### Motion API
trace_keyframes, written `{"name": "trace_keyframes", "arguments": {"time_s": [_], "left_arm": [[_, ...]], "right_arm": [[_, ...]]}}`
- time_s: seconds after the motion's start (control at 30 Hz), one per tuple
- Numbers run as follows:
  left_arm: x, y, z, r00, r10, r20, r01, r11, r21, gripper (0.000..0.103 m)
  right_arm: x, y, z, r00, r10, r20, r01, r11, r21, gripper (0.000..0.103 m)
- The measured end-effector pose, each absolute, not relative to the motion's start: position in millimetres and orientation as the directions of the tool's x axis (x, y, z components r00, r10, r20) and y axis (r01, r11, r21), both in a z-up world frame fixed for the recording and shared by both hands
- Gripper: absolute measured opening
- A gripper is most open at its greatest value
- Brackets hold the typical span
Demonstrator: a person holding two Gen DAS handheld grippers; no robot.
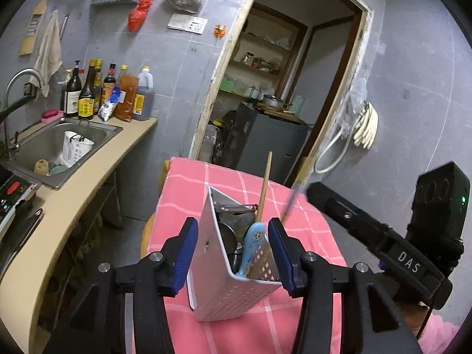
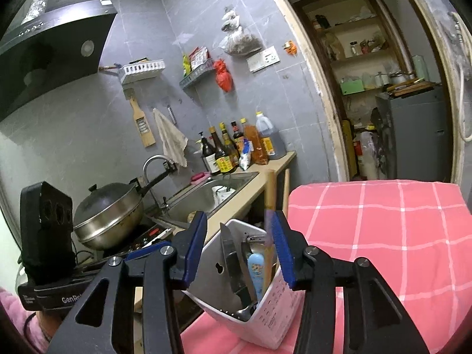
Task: Organize utensils
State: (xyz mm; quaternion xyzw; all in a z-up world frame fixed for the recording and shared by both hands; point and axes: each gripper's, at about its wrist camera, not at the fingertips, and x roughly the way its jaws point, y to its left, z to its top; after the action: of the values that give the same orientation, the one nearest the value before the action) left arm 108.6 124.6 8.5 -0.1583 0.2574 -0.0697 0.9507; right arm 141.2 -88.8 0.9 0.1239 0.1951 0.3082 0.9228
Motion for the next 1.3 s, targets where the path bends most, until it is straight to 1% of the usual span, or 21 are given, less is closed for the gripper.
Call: {"name": "trace_keyframes", "arguments": {"time_s": [0.03, 0.07, 0.17, 0.2, 0.23, 0.3, 0.33, 0.37, 0.4, 0.47, 0.5, 0.7, 0.93, 1.1, 1.3], "left_arm": [[106, 127, 11, 0.864, -0.207, -0.458, 0.044, 0.939, -0.341, 0.056], [102, 128, 13, 0.872, -0.199, -0.448, 0.039, 0.939, -0.341, 0.063], [94, 130, 21, 0.889, -0.184, -0.419, 0.037, 0.942, -0.334, 0.073], [91, 130, 25, 0.895, -0.179, -0.409, 0.039, 0.944, -0.327, 0.079], [89, 130, 28, 0.899, -0.173, -0.402, 0.038, 0.946, -0.321, 0.082], [82, 129, 36, 0.911, -0.16, -0.38, 0.039, 0.951, -0.306, 0.09], [80, 128, 39, 0.914, -0.156, -0.375, 0.038, 0.952, -0.302, 0.094], [77, 127, 42, 0.918, -0.147, -0.368, 0.034, 0.954, -0.298, 0.1], [74, 127, 44, 0.922, -0.139, -0.362, 0.028, 0.955, -0.296, 0.102], [67, 125, 48, 0.927, -0.13, -0.351, 0.021, 0.955, -0.297, 0.102], [65, 123, 49, 0.927, -0.125, -0.353, 0.016, 0.955, -0.298, 0.102], [50, 107, 47, 0.927, -0.097, -0.362, -0.01, 0.959, -0.283, 0.102], [26, 81, 34, 0.906, -0.076, -0.416, -0.037, 0.966, -0.256, 0.102], [9, 67, 23, 0.897, -0.08, -0.435, -0.035, 0.967, -0.25, 0.102], [-6, 54, 11, 0.882, -0.074, -0.466, -0.029, 0.978, -0.208, 0.102]], "right_arm": [[138, -91, 4, 0.746, 0.604, -0.281, -0.508, 0.789, 0.347, 0.043], [135, -93, 8, 0.757, 0.591, -0.277, -0.497, 0.797, 0.344, 0.047], [123, -100, 20, 0.8, 0.537, -0.266, -0.449, 0.831, 0.327, 0.057], [119, -103, 24, 0.814, 0.519, -0.263, -0.431, 0.842, 0.325, 0.063], [114, -108, 28, 0.829, 0.494, -0.261, -0.408, 0.854, 0.322, 0.066], [108, -114, 35, 0.847, 0.464, -0.261, -0.38, 0.87, 0.314, 0.075], [102, -118, 38, 0.858, 0.44, -0.264, -0.359, 0.883, 0.301, 0.077], [100, -121, 42, 0.866, 0.424, -0.266, -0.347, 0.891, 0.292, 0.084], [95, -125, 45, 0.876, 0.403, -0.267, -0.33, 0.902, 0.279, 0.093], [90, -129, 48, 0.886, 0.379, -0.267, -0.31, 0.912, 0.267, 0.1], [81, -137, 53, 0.898, 0.346, -0.271, -0.282, 0.927, 0.249, 0.101], [55, -163, 57, 0.915, 0.249, -0.317, -0.192, 0.961, 0.201, 0.101], [20, -195, 46, 0.907, 0.154, -0.392, -0.107, 0.985, 0.139, 0.101], [-7, -215, 33, 0.906, 0.093, -0.414, -0.046, 0.991, 0.122, 0.101], [-26, -227, 23, 0.898, 0.064, -0.436, -0.003, 0.99, 0.139, 0.101]]}}
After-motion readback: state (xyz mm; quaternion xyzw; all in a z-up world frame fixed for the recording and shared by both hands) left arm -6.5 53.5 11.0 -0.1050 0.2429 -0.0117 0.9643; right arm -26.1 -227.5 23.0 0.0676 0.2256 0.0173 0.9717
